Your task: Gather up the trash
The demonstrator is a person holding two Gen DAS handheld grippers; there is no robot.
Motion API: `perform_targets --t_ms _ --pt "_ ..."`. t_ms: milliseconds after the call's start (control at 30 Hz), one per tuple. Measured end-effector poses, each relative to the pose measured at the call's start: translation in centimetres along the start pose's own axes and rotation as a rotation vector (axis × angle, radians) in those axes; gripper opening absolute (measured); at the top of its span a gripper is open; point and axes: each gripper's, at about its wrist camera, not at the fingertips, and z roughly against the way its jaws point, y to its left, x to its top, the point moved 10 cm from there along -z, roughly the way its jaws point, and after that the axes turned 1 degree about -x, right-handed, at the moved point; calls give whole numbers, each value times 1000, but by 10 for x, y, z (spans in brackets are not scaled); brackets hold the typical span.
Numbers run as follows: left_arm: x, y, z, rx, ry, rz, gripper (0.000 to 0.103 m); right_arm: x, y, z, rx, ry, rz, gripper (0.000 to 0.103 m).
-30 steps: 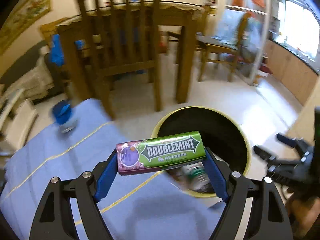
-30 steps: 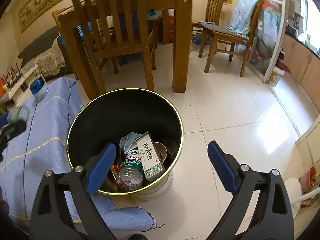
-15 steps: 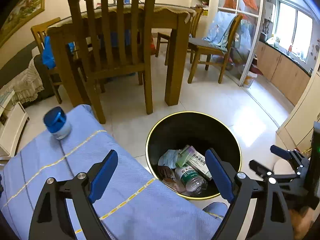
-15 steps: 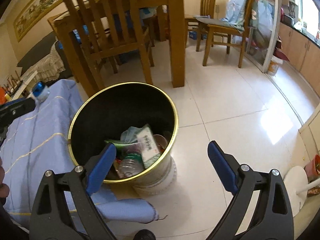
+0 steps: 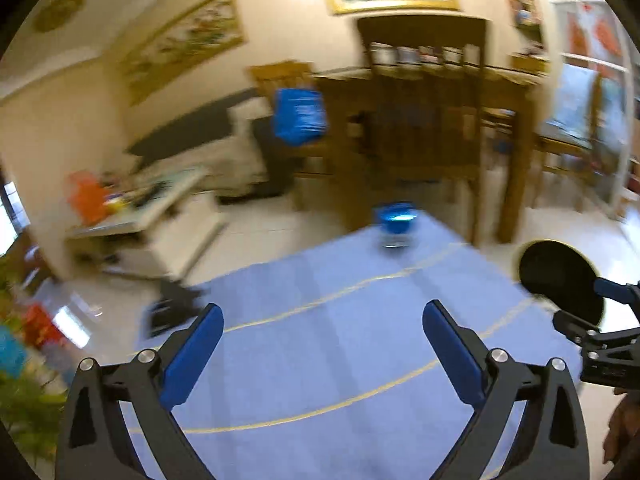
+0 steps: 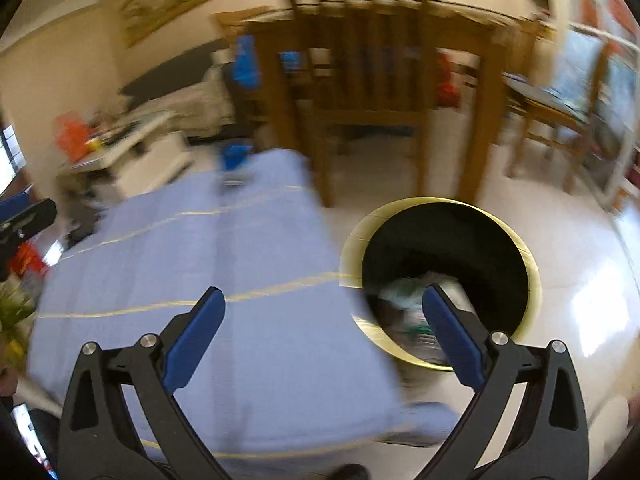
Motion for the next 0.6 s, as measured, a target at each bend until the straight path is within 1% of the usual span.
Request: perform_targets --t_ms 67,100,167,200,233,300,400,500,600 --pt "-8 37 9 49 5 55 96 8 56 4 80 -8 50 97" --pt "-13 52 12 64 14 81 96 11 77 7 115 -11 65 97" --pt "-22 81 20 97 36 125 96 19 117 14 166 -23 94 97" --pt "-26 93 25 112 40 149 96 26 143 20 191 -30 112 97" --pt "-29 103 29 117 42 177 96 31 157 23 202 -32 120 97" --pt "-35 119 43 99 30 235 96 42 187 34 220 -48 121 97" --pt "-42 130 59 98 11 259 96 54 215 54 263 -94 101 98" --pt "-49 135 70 79 1 266 96 57 230 69 286 -121 98 98" --pt "-58 142 72 70 -2 278 96 54 232 78 249 -140 124 98"
